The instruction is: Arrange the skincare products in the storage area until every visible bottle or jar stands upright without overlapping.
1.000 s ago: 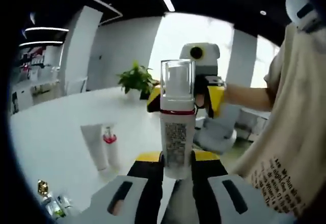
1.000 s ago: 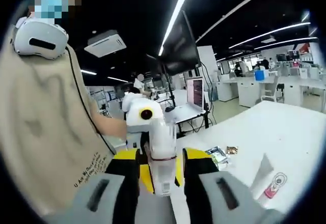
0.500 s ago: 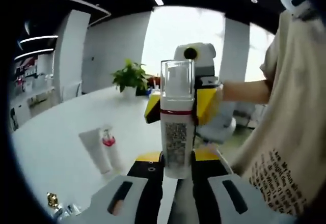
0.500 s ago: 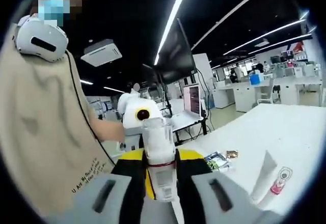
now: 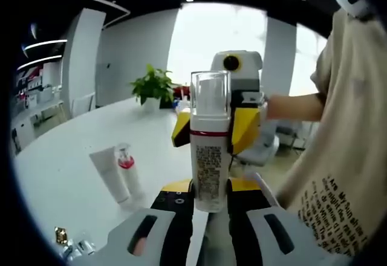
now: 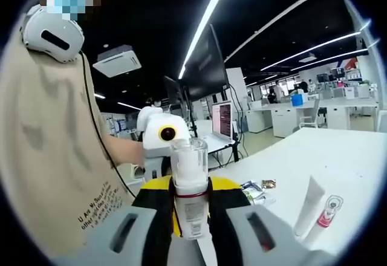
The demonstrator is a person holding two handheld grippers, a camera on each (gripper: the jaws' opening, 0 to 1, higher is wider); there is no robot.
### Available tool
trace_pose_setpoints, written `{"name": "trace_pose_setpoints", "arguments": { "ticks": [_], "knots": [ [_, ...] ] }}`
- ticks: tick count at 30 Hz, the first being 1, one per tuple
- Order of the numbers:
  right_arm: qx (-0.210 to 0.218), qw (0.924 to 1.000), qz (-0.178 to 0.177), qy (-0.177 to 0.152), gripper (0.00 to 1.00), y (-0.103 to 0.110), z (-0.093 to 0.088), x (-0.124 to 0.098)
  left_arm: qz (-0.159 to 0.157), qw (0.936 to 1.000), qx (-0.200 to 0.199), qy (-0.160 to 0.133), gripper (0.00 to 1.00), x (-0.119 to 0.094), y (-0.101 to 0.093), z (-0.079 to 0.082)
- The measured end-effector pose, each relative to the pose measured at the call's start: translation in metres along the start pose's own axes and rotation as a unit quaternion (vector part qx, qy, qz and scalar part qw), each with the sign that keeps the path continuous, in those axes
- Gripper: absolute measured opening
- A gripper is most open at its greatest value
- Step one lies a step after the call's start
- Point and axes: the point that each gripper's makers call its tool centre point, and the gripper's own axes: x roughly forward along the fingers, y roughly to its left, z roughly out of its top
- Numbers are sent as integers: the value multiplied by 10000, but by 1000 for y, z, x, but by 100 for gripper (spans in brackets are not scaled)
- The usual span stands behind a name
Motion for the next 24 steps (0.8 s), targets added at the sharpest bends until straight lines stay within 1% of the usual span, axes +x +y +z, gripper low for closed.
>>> {"name": "trace_pose_setpoints", "arguments": {
  "ticks": [15, 17, 20, 23, 24],
  "knots": [
    [6, 9999, -161, 21, 21, 1, -2, -1, -85, 9998, 104, 133, 17, -1, -3, -2],
    [-40, 9998, -184, 101, 21, 1, -4, -1, -76, 9997, 141, 165, 17, 0, -2, -4],
    [-170, 9991, -214, 327, 22, 0, -8, 0, -16, 9994, 234, 237, 17, 3, 1, -7],
    [-356, 9970, -332, 600, 22, -6, -13, -1, 54, 9990, 321, 296, 17, 8, 6, -10],
    [-376, 9968, -333, 622, 23, -6, -13, -1, 60, 9990, 328, 301, 17, 9, 8, -11]
  ]
}}
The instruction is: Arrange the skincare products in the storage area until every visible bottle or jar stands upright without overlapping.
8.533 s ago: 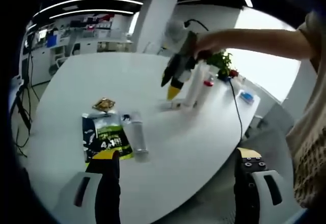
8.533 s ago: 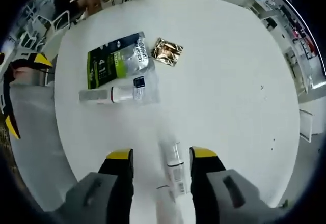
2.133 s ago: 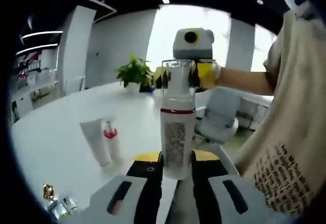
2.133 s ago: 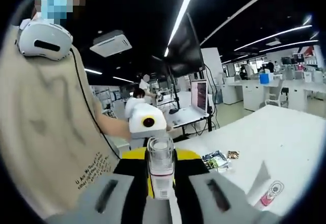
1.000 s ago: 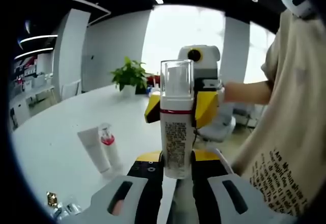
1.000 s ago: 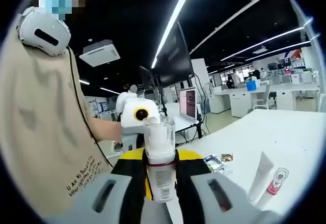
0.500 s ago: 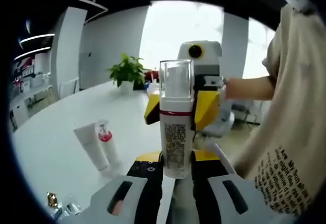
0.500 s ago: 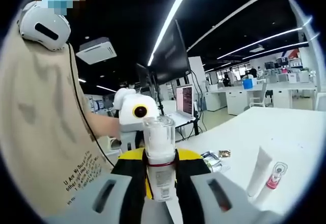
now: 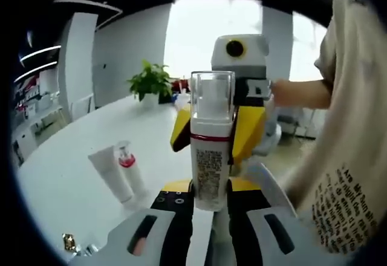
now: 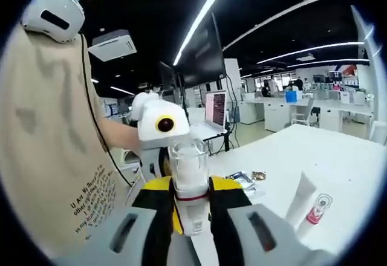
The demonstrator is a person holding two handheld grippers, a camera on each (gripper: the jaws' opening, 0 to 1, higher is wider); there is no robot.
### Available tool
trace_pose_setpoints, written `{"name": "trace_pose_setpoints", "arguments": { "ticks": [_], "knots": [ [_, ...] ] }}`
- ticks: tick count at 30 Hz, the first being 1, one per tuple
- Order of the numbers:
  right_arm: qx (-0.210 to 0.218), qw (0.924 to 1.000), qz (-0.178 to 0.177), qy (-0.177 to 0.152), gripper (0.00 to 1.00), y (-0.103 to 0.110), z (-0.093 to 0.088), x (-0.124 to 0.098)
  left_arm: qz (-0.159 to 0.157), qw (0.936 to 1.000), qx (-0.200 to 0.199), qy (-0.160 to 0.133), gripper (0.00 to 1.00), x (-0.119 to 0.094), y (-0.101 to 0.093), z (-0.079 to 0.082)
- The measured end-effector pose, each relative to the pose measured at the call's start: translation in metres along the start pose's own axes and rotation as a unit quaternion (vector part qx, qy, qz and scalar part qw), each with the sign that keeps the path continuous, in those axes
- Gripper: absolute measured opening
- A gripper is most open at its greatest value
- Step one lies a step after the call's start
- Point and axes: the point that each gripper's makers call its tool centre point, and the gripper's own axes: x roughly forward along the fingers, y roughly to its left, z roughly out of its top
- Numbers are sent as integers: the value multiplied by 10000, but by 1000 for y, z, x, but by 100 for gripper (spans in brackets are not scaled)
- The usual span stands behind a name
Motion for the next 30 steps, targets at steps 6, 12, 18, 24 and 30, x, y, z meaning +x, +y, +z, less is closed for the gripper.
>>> {"name": "trace_pose_setpoints", "arguments": {
  "ticks": [6, 12, 18, 24, 30],
  "knots": [
    [-63, 9998, -157, 128, 25, -8, -3, -3, 55, 9999, 76, 98, 17, 9, 11, -7],
    [-85, 9991, -410, 116, 21, -20, -3, -11, -33, 9998, 60, 161, 17, 21, 20, -14],
    [-202, 9975, -588, 336, 21, -33, -18, -15, -129, 9991, 196, 355, 17, 39, 28, -24],
    [-213, 9951, -816, 525, 21, -51, -36, -19, -172, 9984, 194, 507, 17, 54, 41, -34],
    [-217, 9910, -1062, 782, 21, -76, -55, -19, -112, 9980, 169, 591, 17, 72, 61, -45]
  ]
}}
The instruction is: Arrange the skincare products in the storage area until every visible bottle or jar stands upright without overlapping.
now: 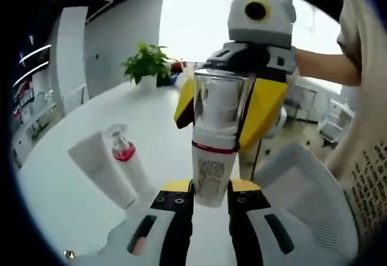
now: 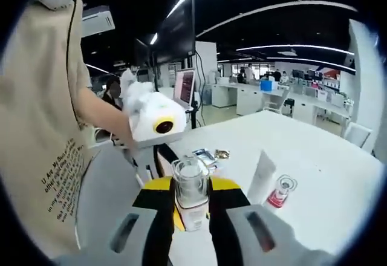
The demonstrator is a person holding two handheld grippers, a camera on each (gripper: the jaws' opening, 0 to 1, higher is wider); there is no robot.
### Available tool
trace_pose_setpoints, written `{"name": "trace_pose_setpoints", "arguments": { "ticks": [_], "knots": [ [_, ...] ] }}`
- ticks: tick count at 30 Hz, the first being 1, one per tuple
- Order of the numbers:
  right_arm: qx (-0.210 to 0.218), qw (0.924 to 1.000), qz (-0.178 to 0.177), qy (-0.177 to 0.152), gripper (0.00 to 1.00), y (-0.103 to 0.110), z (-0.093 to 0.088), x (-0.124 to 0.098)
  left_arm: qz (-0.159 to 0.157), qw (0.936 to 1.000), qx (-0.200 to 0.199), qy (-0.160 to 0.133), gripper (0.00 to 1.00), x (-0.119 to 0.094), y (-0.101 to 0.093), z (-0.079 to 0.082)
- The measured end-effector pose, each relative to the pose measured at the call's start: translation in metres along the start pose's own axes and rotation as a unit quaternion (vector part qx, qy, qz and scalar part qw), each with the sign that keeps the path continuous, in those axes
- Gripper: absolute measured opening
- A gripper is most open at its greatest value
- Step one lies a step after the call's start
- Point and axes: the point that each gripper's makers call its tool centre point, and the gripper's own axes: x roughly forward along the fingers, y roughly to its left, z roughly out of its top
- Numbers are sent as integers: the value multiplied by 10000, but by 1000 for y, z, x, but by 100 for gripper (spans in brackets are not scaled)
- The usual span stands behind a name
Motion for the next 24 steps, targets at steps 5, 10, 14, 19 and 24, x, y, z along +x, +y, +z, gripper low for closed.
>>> {"name": "trace_pose_setpoints", "arguments": {
  "ticks": [5, 10, 14, 19, 24],
  "knots": [
    [-19, 9997, -104, 202, 21, -14, -18, 9, 71, 9999, 8, 87, 18, 16, 16, -13],
    [29, 9990, -192, 394, 21, -27, -37, 16, 102, 9998, -43, 134, 18, 31, 28, -27],
    [55, 9980, -230, 582, 21, -34, -56, 22, 123, 9996, -81, 256, 18, 43, 35, -39],
    [140, 9972, -260, 680, 20, -46, -77, 29, 116, 9990, -111, 417, 18, 59, 43, -54],
    [261, 9967, -306, 709, 21, -57, -93, 34, 134, 9984, -134, 536, 18, 71, 53, -64]
  ]
}}
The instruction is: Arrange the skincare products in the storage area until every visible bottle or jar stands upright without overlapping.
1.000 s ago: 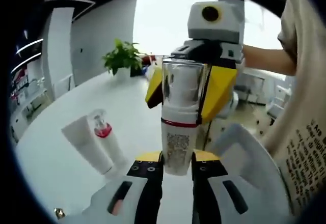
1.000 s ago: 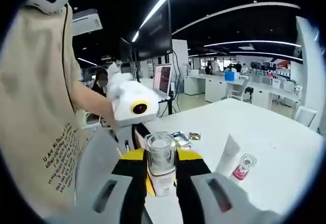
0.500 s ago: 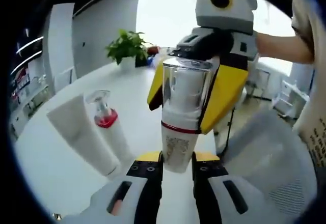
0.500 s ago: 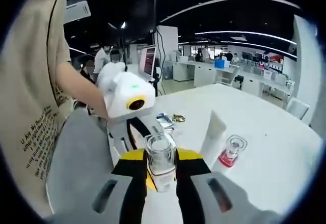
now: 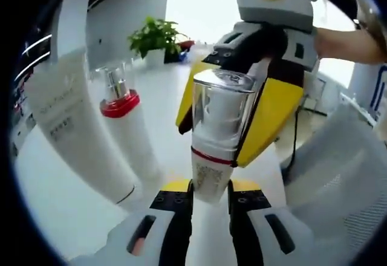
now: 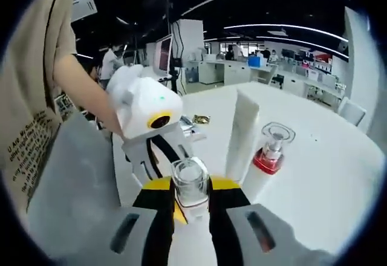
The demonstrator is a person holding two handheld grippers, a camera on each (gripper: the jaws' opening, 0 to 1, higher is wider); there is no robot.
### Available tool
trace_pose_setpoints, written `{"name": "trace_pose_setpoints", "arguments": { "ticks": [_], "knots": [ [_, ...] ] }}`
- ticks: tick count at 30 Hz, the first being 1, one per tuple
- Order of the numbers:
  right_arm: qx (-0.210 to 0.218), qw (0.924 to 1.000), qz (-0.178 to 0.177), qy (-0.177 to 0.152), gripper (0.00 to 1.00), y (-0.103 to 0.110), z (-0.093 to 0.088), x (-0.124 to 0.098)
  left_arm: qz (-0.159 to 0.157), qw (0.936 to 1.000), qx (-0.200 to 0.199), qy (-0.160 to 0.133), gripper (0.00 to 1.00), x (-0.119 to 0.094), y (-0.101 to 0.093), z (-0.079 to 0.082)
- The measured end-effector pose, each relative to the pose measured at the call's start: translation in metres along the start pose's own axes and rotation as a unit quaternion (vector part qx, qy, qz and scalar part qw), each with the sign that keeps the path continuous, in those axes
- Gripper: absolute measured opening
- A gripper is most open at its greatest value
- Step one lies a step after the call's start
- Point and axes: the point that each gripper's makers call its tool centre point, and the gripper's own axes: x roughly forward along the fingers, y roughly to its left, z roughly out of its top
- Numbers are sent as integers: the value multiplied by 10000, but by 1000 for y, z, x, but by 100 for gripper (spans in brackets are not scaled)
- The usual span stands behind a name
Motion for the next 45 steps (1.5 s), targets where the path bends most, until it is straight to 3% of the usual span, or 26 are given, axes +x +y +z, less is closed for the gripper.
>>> {"name": "trace_pose_setpoints", "arguments": {
  "ticks": [16, 45],
  "knots": [
    [-386, 9984, 264, 312, 20, -16, -25, 15, 184, 9994, 277, 103, 18, 22, 22, -17],
    [-366, 9980, 371, 366, 21, -41, -26, 28, 370, 9990, 234, -102, 18, 28, 49, -13]
  ]
}}
